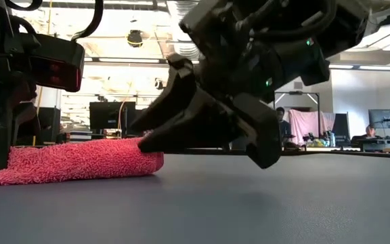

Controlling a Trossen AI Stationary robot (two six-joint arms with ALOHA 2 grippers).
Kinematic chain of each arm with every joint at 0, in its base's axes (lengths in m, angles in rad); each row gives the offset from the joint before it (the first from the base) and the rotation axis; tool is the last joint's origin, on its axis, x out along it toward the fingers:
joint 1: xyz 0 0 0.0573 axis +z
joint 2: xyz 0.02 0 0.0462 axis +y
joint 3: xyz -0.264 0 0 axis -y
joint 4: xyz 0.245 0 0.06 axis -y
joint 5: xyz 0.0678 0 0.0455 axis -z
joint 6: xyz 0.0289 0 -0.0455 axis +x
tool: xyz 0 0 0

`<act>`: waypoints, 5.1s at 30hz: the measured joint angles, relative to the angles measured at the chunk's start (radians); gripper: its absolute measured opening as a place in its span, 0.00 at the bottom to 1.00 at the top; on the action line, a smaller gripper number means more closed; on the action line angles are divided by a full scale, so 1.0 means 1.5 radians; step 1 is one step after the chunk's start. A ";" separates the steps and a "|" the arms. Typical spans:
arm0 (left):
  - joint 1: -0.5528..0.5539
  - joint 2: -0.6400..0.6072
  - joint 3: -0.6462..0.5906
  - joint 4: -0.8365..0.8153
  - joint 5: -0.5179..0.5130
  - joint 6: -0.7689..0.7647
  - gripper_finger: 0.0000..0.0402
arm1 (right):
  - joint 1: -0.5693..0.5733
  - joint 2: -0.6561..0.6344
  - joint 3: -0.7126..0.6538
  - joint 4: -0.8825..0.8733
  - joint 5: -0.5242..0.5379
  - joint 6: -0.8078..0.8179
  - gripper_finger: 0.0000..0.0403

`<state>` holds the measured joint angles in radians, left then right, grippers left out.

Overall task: Roll towel
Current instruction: Roll the red towel

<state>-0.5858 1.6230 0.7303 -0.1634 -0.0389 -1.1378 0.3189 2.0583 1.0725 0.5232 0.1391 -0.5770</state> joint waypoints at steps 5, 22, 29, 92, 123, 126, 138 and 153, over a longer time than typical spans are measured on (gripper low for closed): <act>0.000 0.000 0.000 0.000 -0.001 0.006 0.00 | -0.006 0.001 0.000 -0.028 -0.005 0.000 0.49; 0.002 0.000 0.000 0.000 -0.009 0.010 0.01 | -0.013 0.017 0.002 -0.057 -0.067 0.097 0.46; 0.002 0.001 0.000 0.011 -0.023 0.010 0.13 | -0.016 0.017 0.002 -0.062 -0.080 0.102 0.27; -0.150 -0.135 0.001 0.009 -0.334 0.424 0.42 | -0.164 0.017 0.094 -0.225 -0.393 0.674 0.06; -0.150 -0.002 0.001 -0.056 -0.435 0.407 0.47 | -0.171 0.017 0.094 -0.218 -0.406 0.680 0.07; -0.148 0.023 0.001 -0.045 -0.413 0.397 0.47 | -0.174 0.017 0.094 -0.217 -0.406 0.682 0.07; -0.148 0.056 0.001 -0.040 -0.425 0.301 0.39 | -0.175 0.017 0.094 -0.225 -0.389 0.701 0.07; -0.160 0.014 -0.023 -0.015 -0.343 0.198 0.01 | -0.176 0.017 0.095 -0.234 -0.372 0.789 0.06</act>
<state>-0.8253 1.6433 0.6960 -0.1862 -0.5536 -0.8412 0.0544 2.0830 1.2148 0.1715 -0.4183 0.6060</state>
